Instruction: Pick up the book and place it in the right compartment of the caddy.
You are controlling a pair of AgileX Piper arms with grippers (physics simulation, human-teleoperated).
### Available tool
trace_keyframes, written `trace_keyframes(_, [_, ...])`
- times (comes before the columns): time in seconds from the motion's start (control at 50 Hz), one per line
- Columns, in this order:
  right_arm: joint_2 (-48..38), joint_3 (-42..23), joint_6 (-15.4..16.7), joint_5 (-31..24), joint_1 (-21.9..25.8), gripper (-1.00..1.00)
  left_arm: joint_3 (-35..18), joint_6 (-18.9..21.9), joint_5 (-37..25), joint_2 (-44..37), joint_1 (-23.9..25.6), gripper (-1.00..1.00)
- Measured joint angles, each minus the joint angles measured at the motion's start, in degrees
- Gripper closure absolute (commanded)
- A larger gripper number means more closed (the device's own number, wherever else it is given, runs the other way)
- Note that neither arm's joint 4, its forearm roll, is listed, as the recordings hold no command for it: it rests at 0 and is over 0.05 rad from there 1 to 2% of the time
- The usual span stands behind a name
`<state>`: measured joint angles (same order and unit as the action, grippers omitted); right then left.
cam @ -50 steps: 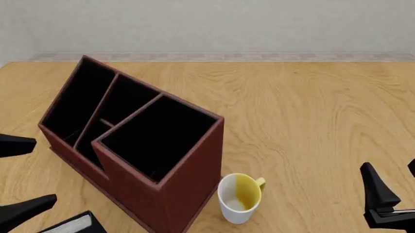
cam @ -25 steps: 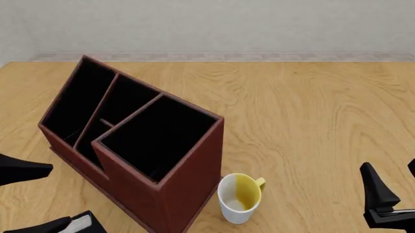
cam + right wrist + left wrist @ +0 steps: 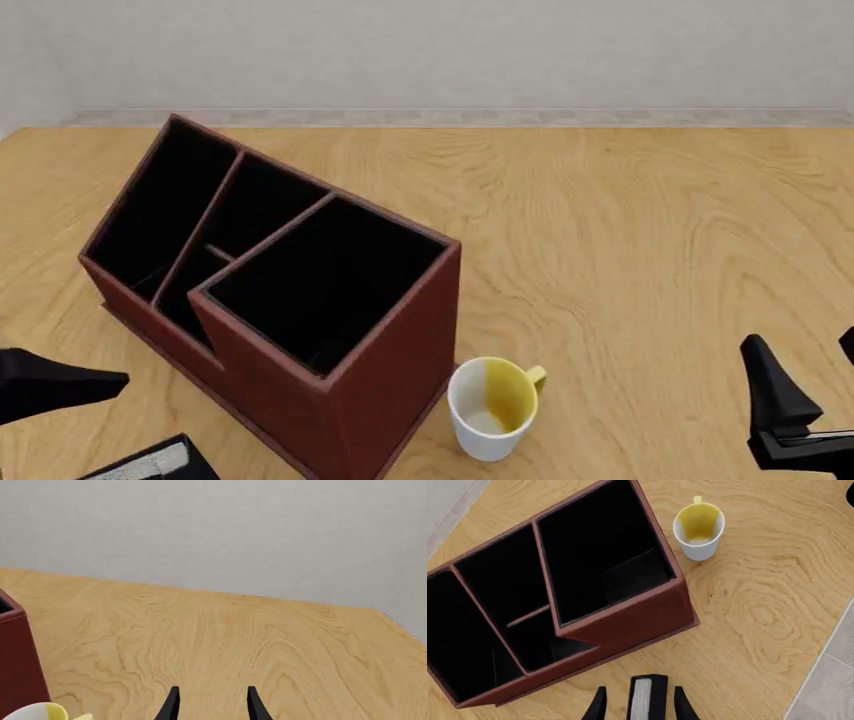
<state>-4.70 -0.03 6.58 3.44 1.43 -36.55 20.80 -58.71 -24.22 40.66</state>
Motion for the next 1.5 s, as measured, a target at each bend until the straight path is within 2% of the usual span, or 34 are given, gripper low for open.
trace_keyframes(0.8, [-0.4, 0.0, 1.0, 0.3, -0.4, -1.0, 10.6, -0.3, 5.0, 2.8, -3.5, -1.0])
trace_keyframes(1.5, [-0.1, 0.0, 1.2, 0.0, -0.5, -1.0, 13.9, 0.6, 5.6, 3.8, -6.0, -1.0])
